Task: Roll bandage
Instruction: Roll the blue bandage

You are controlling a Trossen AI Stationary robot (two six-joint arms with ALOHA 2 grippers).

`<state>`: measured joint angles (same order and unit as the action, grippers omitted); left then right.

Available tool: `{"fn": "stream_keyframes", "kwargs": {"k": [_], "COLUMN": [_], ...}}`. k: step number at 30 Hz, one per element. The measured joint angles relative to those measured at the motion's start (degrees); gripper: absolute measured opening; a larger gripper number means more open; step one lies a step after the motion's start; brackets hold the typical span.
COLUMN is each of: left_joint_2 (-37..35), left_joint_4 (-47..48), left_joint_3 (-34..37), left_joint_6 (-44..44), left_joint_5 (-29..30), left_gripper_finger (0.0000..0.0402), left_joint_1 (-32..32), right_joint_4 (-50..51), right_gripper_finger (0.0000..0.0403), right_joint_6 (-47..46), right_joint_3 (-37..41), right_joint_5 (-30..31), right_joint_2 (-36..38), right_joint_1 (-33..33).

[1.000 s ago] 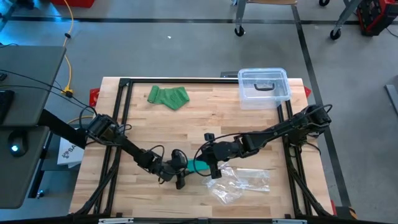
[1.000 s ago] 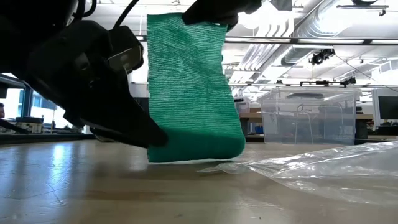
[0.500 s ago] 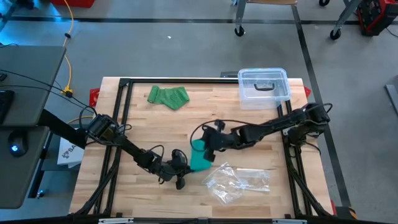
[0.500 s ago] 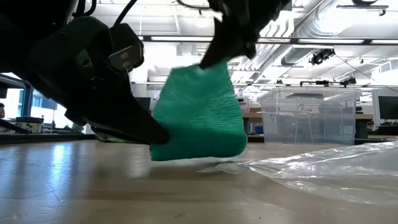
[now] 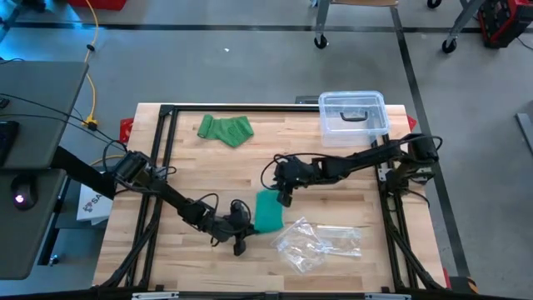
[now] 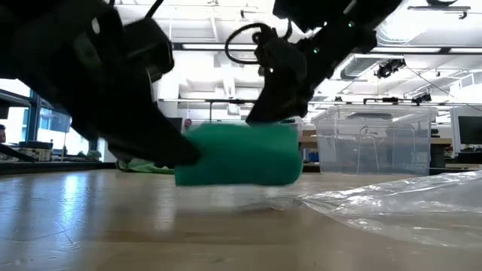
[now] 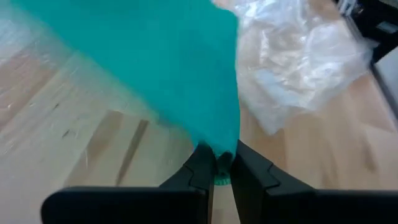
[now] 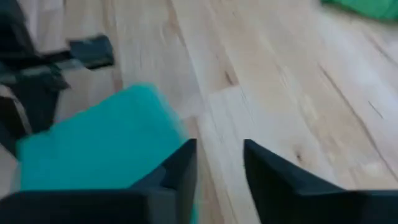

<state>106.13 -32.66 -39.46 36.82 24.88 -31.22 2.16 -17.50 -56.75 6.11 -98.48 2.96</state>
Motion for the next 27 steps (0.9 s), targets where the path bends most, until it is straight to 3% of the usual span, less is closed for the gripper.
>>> {"fn": "stream_keyframes", "kwargs": {"k": [6,14,16,21,27], "left_joint_2": [-7.25,-18.12,-20.38,-25.35,-28.88], "left_joint_4": [4.59,10.98,11.07,10.70,10.10], "left_joint_3": [-0.02,-0.02,0.00,-0.02,-0.11], "left_joint_6": [-2.75,-5.37,-7.81,-15.56,-19.42], "left_joint_5": [-0.41,-0.33,-0.34,-0.30,0.17], "left_gripper_finger": [0.0032,0.0032,0.0032,0.0032,0.0032], "left_joint_1": [-0.35,-0.81,-0.93,-1.55,-1.90], "right_joint_4": [3.23,5.27,4.60,2.30,-5.29], "right_gripper_finger": [0.0187,0.0185,0.0184,0.0184,0.0184], "right_joint_6": [3.69,12.26,14.11,17.67,23.00], "right_joint_3": [0.29,0.27,0.27,0.27,0.27], "right_joint_5": [-3.03,9.55,9.34,1.34,8.17], "right_joint_2": [0.48,9.73,11.93,14.77,12.72], "right_joint_1": [-0.36,9.91,13.07,18.90,23.33]}}
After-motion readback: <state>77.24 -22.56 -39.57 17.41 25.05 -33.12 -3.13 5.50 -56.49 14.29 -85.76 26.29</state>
